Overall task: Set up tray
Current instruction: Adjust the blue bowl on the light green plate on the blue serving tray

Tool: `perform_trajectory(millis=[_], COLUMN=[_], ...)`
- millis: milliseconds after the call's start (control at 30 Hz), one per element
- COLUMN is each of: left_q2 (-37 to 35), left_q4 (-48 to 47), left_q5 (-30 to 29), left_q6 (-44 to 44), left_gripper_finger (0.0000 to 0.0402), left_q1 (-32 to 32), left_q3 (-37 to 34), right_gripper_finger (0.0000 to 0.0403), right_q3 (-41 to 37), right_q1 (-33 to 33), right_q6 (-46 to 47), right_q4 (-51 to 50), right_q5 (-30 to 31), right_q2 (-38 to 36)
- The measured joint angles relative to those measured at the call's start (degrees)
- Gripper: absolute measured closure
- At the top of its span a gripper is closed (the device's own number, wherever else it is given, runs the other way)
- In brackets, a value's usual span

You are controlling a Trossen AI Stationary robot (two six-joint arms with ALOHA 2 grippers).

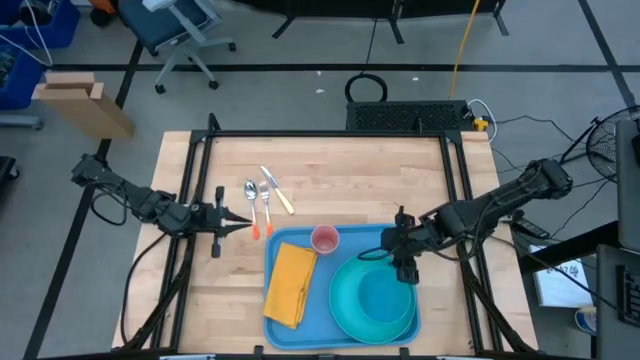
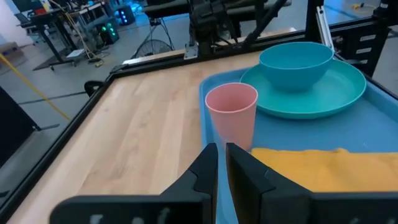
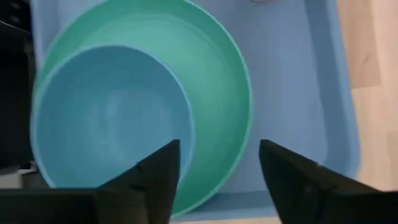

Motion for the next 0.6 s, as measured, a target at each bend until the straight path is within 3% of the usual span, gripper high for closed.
perform_trajectory(millis=[100, 233, 433, 600], left_q2=[0.0, 0.0, 0.0, 0.0], left_q4=[-0.1, -0.2, -0.9, -1.7], left_q5=[0.0, 0.0, 0.0, 0.0], left_q6=[0.6, 1.1, 1.1, 1.0], left_gripper_finger=[0.0364, 0.0364, 0.0364, 0.0364], left_q1=[0.0, 0.0, 0.0, 0.0], left_q3=[0.0, 0.0, 0.0, 0.0], right_gripper_finger=[0.0162, 0.0162, 0.0189, 0.0231], right_q3=[0.0, 0.0, 0.0, 0.0], right_q1=[0.0, 0.1, 0.5, 0.8], right_q6=[0.2, -0.3, -2.0, -2.0], right_q4=[0.5, 0.6, 1.1, 2.5], right_q5=[-0.9, 0.3, 0.0, -1.0], right_q2=[1.9, 5.9, 12.0, 12.9])
